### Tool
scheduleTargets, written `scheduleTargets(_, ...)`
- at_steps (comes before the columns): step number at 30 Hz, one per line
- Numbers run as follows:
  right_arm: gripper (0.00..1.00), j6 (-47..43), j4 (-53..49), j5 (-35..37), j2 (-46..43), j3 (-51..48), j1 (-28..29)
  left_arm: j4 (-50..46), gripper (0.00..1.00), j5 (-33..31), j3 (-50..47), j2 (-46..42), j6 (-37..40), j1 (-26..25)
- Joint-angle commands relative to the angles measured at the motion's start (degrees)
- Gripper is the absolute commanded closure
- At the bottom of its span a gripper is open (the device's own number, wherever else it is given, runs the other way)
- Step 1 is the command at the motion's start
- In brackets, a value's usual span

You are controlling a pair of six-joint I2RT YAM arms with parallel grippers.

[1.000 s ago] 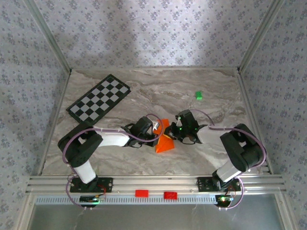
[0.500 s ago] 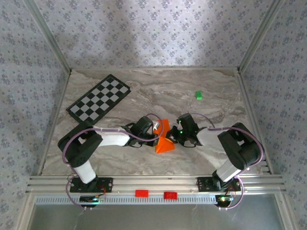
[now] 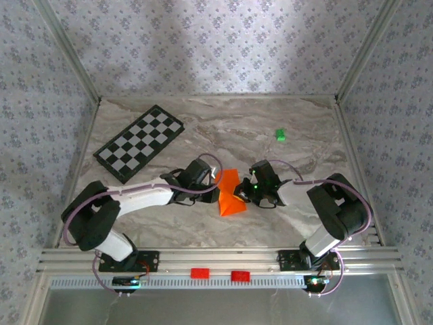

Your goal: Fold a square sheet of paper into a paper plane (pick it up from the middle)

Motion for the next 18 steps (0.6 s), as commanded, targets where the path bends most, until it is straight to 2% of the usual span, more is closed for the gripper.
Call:
scheduleTargets(1, 1.0, 0.1, -8.0, 4.7, 2.0, -2.7, 0.1, 1.5, 0.92, 6.7, 1.8, -1.1, -1.8, 0.0)
scheduleTargets(5, 1.0, 0.2, -8.0, 4.8, 1.8, -3.1, 0.1, 3.6, 0.97, 17.0, 4.3, 3.1, -2.0, 0.1)
scheduleTargets(8, 1.0, 0.2, -8.0, 4.8, 1.8, -3.0, 0.1, 5.5, 0.98, 21.0, 5.3, 6.4, -2.7, 0.0)
scheduleTargets(13, 1.0, 0.1, -7.9, 4.6, 2.0, -2.9, 0.2, 7.0, 0.98, 25.4, 7.1, 11.5, -3.5, 0.0)
scheduleTargets(18, 1.0, 0.1, -7.9, 4.6, 2.2, -2.9, 0.1, 7.5, 0.98, 25.2, 7.8, 14.6, -3.8, 0.1)
